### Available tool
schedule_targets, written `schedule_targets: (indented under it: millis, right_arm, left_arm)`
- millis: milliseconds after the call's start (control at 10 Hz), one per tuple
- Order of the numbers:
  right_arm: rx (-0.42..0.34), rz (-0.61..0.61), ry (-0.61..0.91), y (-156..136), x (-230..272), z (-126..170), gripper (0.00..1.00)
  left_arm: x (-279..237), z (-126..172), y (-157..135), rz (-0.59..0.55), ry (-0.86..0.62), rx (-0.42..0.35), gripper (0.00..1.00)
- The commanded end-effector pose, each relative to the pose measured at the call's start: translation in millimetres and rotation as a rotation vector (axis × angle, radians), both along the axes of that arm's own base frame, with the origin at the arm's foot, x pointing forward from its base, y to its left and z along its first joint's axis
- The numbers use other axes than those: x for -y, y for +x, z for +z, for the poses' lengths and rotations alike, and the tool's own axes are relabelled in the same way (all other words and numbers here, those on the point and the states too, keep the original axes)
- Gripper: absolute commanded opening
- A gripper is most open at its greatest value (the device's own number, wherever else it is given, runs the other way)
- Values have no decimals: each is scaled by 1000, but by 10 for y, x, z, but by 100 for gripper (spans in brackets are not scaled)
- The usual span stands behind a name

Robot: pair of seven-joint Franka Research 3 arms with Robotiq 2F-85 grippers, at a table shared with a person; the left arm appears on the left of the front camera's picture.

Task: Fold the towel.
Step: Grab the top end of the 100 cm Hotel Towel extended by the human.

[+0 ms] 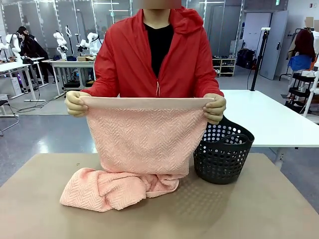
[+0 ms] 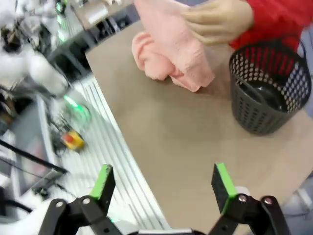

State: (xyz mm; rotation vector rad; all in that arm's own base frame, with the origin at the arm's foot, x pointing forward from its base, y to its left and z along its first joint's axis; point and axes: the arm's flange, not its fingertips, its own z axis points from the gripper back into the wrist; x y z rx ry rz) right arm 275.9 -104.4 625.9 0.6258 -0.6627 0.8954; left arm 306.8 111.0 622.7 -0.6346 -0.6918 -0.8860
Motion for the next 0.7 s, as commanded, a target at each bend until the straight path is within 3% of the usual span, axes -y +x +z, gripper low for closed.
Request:
schedule_targets:
  millis: [0, 200, 600]
  right_arm:
    - [158, 64, -199, -34, -449, 209, 100]
    - [315, 138, -439, -120, -1116, 487, 100]
    - [389, 228, -559, -153, -1912, 659, 100]
  left_arm:
    - [494, 202, -54, 17, 233, 291, 100]
    - [1068, 436, -182, -47, 406, 502, 100]
    - [1811, 330, -173, -140, 604, 579, 100]
